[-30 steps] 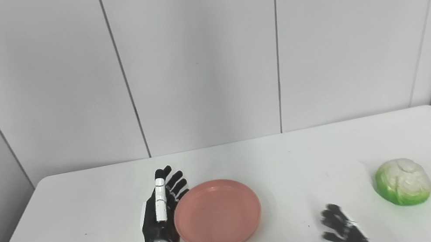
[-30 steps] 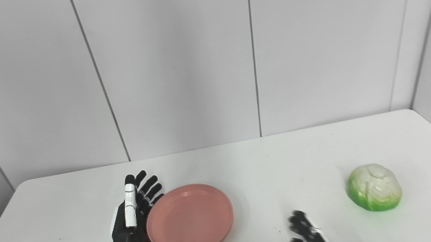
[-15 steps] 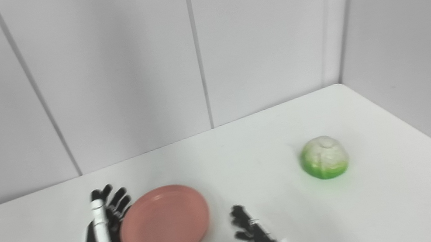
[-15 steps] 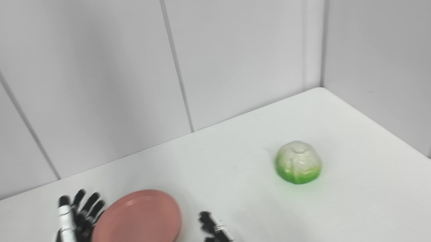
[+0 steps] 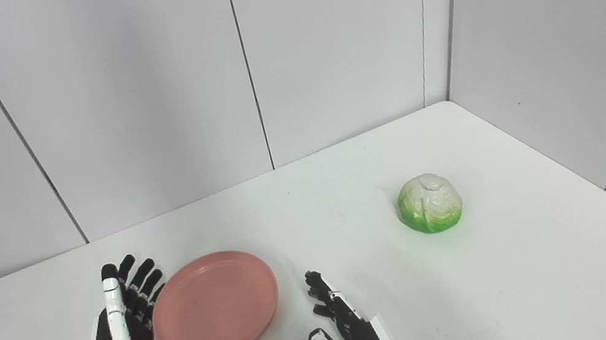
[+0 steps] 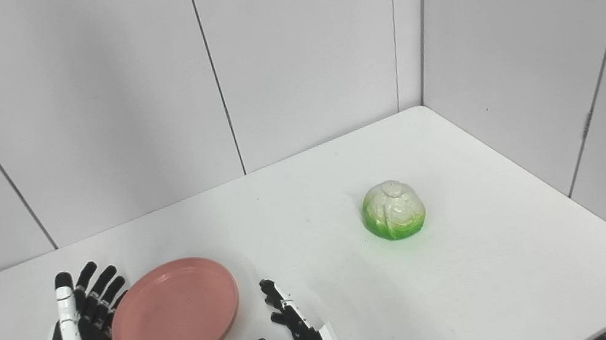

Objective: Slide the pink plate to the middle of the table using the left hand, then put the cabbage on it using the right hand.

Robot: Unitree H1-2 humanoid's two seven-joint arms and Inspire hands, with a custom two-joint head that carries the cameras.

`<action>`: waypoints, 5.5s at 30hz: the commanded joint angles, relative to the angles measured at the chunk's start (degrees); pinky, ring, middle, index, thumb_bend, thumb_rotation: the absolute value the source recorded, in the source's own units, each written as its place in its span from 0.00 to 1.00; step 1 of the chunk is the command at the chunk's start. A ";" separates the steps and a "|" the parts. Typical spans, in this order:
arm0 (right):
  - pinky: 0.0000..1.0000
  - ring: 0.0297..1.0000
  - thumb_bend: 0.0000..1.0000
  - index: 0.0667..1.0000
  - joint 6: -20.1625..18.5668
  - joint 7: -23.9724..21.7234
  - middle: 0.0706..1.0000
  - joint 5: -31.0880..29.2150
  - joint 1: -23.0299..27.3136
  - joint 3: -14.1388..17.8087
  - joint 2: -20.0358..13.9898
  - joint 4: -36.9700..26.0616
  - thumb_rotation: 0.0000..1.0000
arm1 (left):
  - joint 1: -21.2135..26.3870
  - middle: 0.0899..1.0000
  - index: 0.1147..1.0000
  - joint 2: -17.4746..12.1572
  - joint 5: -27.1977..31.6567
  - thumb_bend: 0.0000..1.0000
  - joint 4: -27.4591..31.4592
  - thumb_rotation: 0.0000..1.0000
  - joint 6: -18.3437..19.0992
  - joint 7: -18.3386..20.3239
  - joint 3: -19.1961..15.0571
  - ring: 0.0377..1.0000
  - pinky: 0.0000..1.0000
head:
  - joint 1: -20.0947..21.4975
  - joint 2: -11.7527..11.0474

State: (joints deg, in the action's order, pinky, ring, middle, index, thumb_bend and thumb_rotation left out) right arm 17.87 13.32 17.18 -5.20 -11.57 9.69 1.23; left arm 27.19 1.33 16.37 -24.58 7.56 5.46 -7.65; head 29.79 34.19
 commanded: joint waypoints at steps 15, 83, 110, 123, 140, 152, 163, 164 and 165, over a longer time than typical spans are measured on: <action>0.77 0.85 0.66 0.89 -7.16 1.18 0.88 9.21 -0.80 1.43 0.62 -19.32 0.91 | -0.63 0.85 0.87 1.39 -0.98 0.68 1.17 0.90 2.10 -0.93 0.97 0.88 0.85 | -2.76 -0.30; 0.67 0.79 1.00 0.85 -36.11 -51.95 0.85 22.10 42.46 -8.37 -51.77 13.17 0.33 | -1.50 0.80 0.87 3.56 0.39 0.67 3.41 0.84 7.29 -3.68 -0.28 0.84 0.78 | -5.89 0.55; 0.22 0.27 0.53 0.46 -21.89 -37.00 0.44 4.83 37.41 3.50 -46.97 9.10 0.00 | -1.36 0.78 0.85 3.92 1.25 0.65 3.41 0.83 8.43 -3.85 -0.86 0.81 0.74 | -6.86 1.03; 0.28 0.35 0.52 0.50 -24.91 -40.40 0.40 -2.22 40.25 6.68 -45.47 0.47 0.00 | -1.72 0.79 0.84 5.75 1.00 0.63 4.02 0.84 9.52 -5.79 -0.70 0.82 0.76 | -10.51 1.54; 0.28 0.35 0.53 0.50 -24.14 -42.91 0.41 -6.79 46.29 2.49 -37.62 -4.07 0.00 | 0.15 0.75 0.84 12.54 -4.42 0.61 -5.85 0.84 0.47 -10.18 1.17 0.78 0.74 | -27.65 -0.45; 0.23 0.32 0.52 0.51 -18.86 -40.81 0.40 -0.66 48.56 -3.37 -32.45 5.87 0.00 | -0.27 0.76 0.84 12.97 -6.56 0.63 -5.69 0.85 -1.24 -11.81 1.12 0.76 0.72 | -32.57 -0.33; 0.35 0.40 0.53 0.50 -9.71 -38.96 0.41 10.84 49.15 -12.74 -31.14 16.34 0.00 | -0.45 0.75 0.82 13.72 -5.42 0.63 -5.94 0.84 -1.77 -11.26 0.39 0.75 0.70 | -32.12 0.41; 0.35 0.40 0.53 0.50 -9.64 -39.23 0.40 11.06 49.26 -12.87 -31.09 16.49 0.00 | -0.44 0.75 0.82 13.72 -5.47 0.63 -5.73 0.84 -1.55 -11.31 0.39 0.75 0.70 | -31.84 0.51; 0.36 0.41 0.53 0.50 -9.68 -39.53 0.41 11.28 49.35 -12.96 -31.07 16.51 0.00 | -0.43 0.75 0.82 13.69 -5.52 0.63 -5.59 0.84 -1.39 -11.38 0.35 0.76 0.70 | -31.62 0.51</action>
State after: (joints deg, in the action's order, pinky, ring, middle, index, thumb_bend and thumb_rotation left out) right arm 5.99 -27.29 28.48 40.84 -25.26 -21.05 18.92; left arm 28.92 14.88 10.19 -28.60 3.00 -4.24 -6.51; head -1.76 34.72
